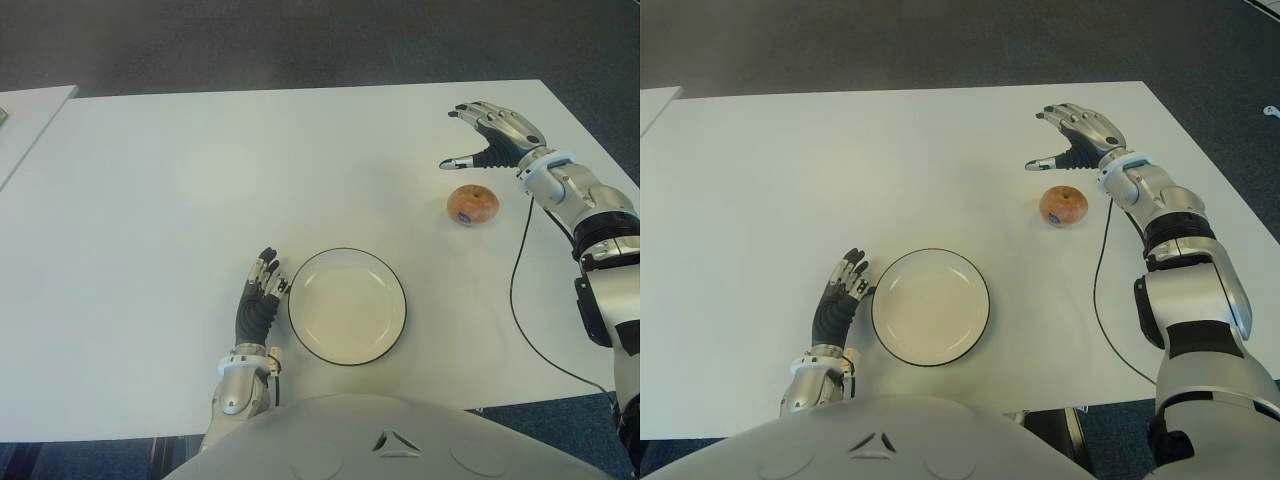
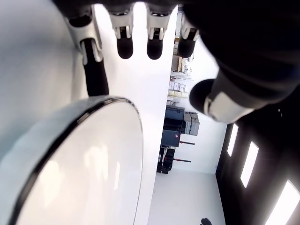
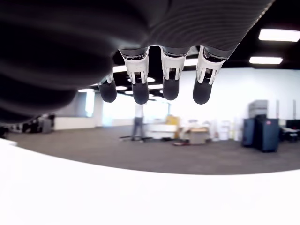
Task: Put the apples into the plate.
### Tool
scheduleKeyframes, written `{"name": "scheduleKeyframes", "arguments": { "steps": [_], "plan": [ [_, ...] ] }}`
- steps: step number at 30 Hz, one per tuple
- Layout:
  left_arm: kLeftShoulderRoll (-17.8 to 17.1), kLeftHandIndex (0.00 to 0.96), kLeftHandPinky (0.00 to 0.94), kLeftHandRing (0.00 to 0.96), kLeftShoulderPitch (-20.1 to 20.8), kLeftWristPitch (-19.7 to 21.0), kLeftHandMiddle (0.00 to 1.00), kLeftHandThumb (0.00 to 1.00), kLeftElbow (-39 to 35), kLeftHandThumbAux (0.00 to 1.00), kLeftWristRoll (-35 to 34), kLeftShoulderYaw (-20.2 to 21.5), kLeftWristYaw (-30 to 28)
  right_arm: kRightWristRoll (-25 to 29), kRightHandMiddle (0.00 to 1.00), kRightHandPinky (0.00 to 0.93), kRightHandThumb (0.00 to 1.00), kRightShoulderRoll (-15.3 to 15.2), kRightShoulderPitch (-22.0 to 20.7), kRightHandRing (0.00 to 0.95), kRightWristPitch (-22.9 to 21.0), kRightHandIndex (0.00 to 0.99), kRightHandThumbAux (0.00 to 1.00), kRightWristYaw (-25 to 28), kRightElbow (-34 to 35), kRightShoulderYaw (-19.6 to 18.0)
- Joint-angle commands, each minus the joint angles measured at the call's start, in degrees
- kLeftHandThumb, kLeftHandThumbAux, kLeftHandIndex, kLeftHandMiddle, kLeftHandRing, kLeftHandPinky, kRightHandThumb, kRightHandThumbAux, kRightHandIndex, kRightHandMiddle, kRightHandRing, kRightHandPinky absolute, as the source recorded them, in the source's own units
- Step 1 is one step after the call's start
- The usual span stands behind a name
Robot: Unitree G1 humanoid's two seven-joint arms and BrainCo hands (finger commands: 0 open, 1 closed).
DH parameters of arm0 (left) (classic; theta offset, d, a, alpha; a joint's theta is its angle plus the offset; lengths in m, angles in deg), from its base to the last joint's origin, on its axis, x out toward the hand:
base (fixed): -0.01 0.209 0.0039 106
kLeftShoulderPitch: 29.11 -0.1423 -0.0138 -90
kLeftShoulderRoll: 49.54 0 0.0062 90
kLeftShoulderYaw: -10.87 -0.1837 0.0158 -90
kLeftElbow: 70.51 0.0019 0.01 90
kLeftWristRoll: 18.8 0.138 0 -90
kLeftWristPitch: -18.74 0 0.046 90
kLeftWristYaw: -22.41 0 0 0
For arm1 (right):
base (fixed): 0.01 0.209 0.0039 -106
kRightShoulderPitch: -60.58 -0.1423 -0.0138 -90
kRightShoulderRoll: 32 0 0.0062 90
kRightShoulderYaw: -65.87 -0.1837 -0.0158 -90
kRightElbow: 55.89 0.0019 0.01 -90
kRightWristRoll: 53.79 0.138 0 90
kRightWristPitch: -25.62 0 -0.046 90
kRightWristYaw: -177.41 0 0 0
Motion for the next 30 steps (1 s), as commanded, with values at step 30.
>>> {"name": "scheduleKeyframes", "arguments": {
  "steps": [30],
  "plan": [
    [1.77,0.013,0.134,0.081,0.57,3.38,0.052,0.194,1.83,0.622,-0.99,-0.43,0.21,4.93,0.000,0.026,0.340,3.42,-0.54,0.000,-9.79,0.000,0.341,-0.13,-6.59,5.25]
  ]
}}
